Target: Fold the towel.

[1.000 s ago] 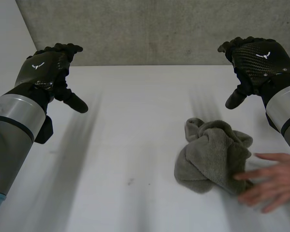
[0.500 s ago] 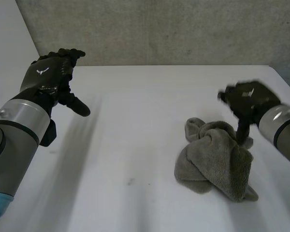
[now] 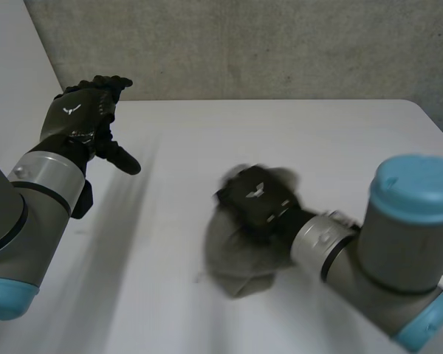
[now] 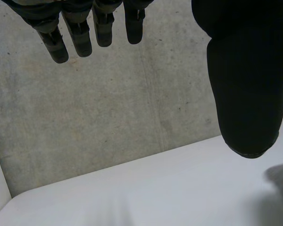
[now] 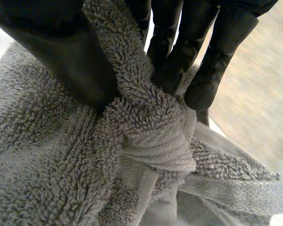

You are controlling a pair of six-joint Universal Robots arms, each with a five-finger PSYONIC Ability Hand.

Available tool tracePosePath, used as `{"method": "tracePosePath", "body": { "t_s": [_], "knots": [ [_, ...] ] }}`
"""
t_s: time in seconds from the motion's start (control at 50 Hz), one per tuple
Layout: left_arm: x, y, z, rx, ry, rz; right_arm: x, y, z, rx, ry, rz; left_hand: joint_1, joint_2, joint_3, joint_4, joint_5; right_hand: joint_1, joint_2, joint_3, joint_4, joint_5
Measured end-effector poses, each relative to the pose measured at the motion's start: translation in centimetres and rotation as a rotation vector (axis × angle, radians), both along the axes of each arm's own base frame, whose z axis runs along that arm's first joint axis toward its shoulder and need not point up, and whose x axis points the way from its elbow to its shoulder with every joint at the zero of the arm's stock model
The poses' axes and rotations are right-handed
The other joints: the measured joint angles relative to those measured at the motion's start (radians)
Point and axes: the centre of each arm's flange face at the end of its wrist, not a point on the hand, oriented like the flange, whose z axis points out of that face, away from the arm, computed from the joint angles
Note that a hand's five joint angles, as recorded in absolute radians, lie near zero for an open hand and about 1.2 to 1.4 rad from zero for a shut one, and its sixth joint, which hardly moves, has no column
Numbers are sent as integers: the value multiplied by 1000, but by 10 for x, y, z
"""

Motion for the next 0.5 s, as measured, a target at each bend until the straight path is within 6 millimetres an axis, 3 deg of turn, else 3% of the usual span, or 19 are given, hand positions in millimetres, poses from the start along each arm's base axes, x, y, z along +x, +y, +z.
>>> {"method": "tracePosePath", "body": {
  "t_s": [0.08, 0.14, 0.22, 0.28, 0.36, 0.5],
  "knots": [
    [-1, -3, -5, 8, -4, 1, 17, 39, -17, 35, 0, 192, 0, 0, 0, 0, 0, 0, 0, 0, 0, 2],
    [-2, -5, -10, 19, -9, 1, 21, 53, -26, 57, 11, 266, 0, 0, 0, 0, 0, -7, -6, -12, -13, -5],
    [-3, -7, -18, 42, -21, 0, 21, 62, -31, 52, 29, 318, 0, 0, 0, 0, 0, -477, -491, -502, -522, -480],
    [-5, -9, -24, 58, -30, -5, 17, 60, -21, 1, 33, 310, 0, 0, 0, 0, 0, -800, -788, -799, -838, -796],
    [-8, -10, -28, 68, -36, -31, 4, 42, 1, -65, 24, 221, 0, 0, 0, 0, 0, -963, -944, -1015, -1022, -1003],
    [-15, -8, -31, 82, -43, -120, -34, 1, 27, -51, 13, -46, 6, 22, 20, 18, 0, -1048, -1021, -1088, -1080, -1049]
  ]
}}
